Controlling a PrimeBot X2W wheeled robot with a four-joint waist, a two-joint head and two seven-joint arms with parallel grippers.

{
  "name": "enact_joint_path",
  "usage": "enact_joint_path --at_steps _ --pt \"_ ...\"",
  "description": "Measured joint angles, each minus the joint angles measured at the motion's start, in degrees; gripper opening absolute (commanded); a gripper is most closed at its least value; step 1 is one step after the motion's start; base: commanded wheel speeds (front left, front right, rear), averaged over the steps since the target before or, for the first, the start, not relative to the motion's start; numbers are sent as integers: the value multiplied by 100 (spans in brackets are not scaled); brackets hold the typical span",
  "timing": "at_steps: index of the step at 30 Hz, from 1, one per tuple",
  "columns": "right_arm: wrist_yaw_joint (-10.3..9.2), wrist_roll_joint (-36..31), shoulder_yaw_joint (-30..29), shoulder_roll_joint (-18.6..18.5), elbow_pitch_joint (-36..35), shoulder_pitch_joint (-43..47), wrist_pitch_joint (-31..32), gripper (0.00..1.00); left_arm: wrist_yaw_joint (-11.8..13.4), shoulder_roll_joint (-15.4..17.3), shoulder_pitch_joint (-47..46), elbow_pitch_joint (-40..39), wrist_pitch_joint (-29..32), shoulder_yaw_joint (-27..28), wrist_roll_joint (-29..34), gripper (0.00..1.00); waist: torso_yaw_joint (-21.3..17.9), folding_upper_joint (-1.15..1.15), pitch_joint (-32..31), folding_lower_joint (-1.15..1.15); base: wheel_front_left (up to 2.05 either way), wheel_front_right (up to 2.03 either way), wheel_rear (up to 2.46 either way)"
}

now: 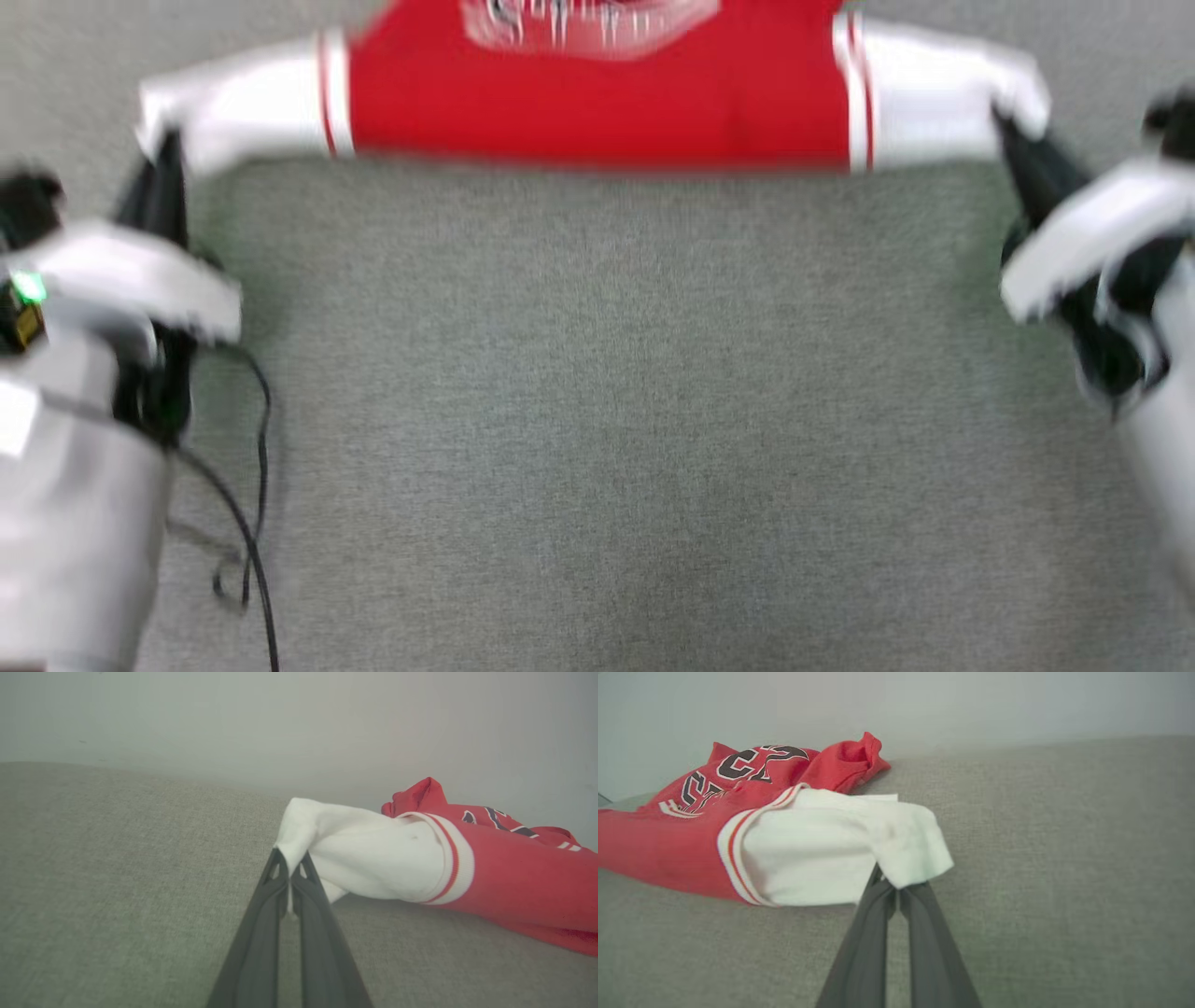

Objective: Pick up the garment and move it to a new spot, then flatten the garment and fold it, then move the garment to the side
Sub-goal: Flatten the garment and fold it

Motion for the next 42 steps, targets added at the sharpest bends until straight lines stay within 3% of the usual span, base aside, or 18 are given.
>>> enact_joint_path --at_steps 7,18,28,33,34,35,36,37,38,42 --pt "1 185 -198 -88 -354 1406 -144 0 -5 -103 1604 -699 -7 296 -47 0 68 0 -672 -1 0 0 0" --pt "1 48 -788 10 -973 3453 76 0 396 -269 3524 -1551 172 204 -112 0 194 0 -1685 -2 0 0 0" --pt "0 -426 -1552 545 -1642 5163 509 0 676 -337 4768 -1856 366 33 -153 0 267 0 -2293 -1 0 0 0" --pt "0 -989 -1905 868 -2051 5823 617 0 717 -337 5058 -1891 366 -11 -145 0 354 0 -2461 -1 0 0 0" --pt "0 -1080 -1963 933 -2130 5904 664 14 731 -339 5093 -1909 365 -25 -137 0 367 0 -2473 -1 0 0 0" --pt "0 -1141 -2022 1003 -2218 5967 699 40 747 -344 5109 -1924 365 -41 -136 0 376 0 -2481 -1 0 0 0" --pt "0 -1183 -2084 1073 -2310 5999 697 40 762 -348 5113 -1951 365 -54 -132 0 383 0 -2484 -1 0 0 0" --pt "0 -1190 -2132 1137 -2403 6007 716 73 788 -353 5113 -1997 365 -74 -119 0 389 0 -2484 0 0 0 0" --pt "0 -1245 -2161 1170 -2504 6012 711 100 793 -358 5112 -2042 365 -96 -102 0 400 0 -2482 0 0 0 0" --pt "-1 -1412 -2468 1232 -2892 5963 533 100 844 -380 5090 -2243 350 -172 -19 0 467 0 -2455 0 0 0 0"
